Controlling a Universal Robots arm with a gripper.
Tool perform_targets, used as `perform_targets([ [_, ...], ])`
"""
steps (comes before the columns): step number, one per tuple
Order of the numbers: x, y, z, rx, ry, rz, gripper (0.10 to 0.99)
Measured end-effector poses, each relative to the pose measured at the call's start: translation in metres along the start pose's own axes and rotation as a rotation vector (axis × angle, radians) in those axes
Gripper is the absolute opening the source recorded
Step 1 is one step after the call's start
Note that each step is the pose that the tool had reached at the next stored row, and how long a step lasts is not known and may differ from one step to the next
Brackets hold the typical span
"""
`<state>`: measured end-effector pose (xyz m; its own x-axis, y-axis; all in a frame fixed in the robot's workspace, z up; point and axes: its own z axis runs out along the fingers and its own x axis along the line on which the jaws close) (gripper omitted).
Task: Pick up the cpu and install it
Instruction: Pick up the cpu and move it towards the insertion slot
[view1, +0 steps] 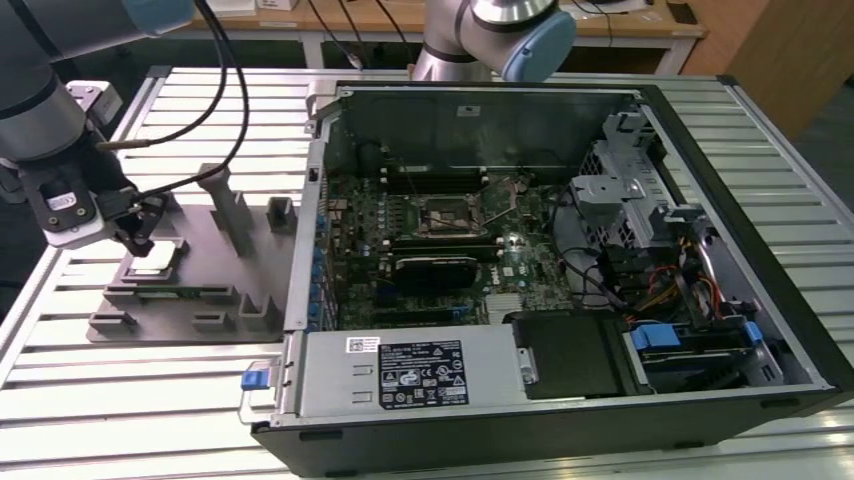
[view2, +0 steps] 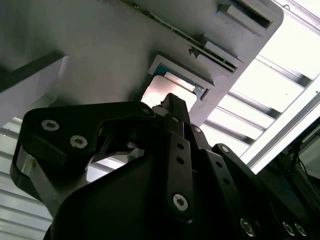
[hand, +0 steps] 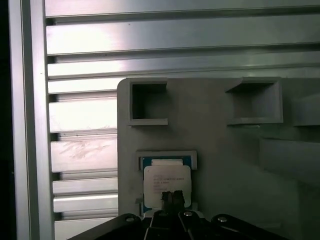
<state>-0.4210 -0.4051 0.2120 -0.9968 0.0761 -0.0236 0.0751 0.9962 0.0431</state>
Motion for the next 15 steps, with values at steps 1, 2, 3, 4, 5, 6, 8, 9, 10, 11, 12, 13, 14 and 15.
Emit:
perform_targets([
  [1,-0.0005,0.0008,0.001,0.0,0.0001,0.0,0.106],
  [2,-0.0012,0.0018,0.002,0.0,-0.0001,0.0,0.106],
  [3,-0.0017,0.0021,0.0028,0.0,-0.0003,0.0,0.106],
  [4,-0.0018,0.0022,0.0032,0.0,-0.0003,0.0,0.106],
  [5,-0.0018,0.0021,0.005,0.0,-0.0002,0.0,0.106],
  [6,-0.0017,0.0019,0.0097,0.001,-0.0002,0.0,0.106],
  [8,-0.0017,0.0019,0.0096,0.001,0.0,0.0,0.106],
  [9,-0.0017,0.0019,0.0097,0.001,-0.0001,0.0,0.106],
  [10,-0.0017,0.0019,0.0097,0.001,-0.0001,0.0,0.106],
  [11,-0.0017,0.0019,0.0098,0.001,-0.0001,0.0,0.106],
  [12,-0.0017,0.0019,0.0098,0.001,-0.0002,0.0,0.106],
  [13,-0.0017,0.0019,0.0099,0.001,-0.0002,0.0,0.106],
  [14,-0.0017,0.0019,0.0099,0.001,-0.0002,0.0,0.106],
  [15,-0.0017,0.0019,0.01,0.001,-0.0002,0.0,0.114],
])
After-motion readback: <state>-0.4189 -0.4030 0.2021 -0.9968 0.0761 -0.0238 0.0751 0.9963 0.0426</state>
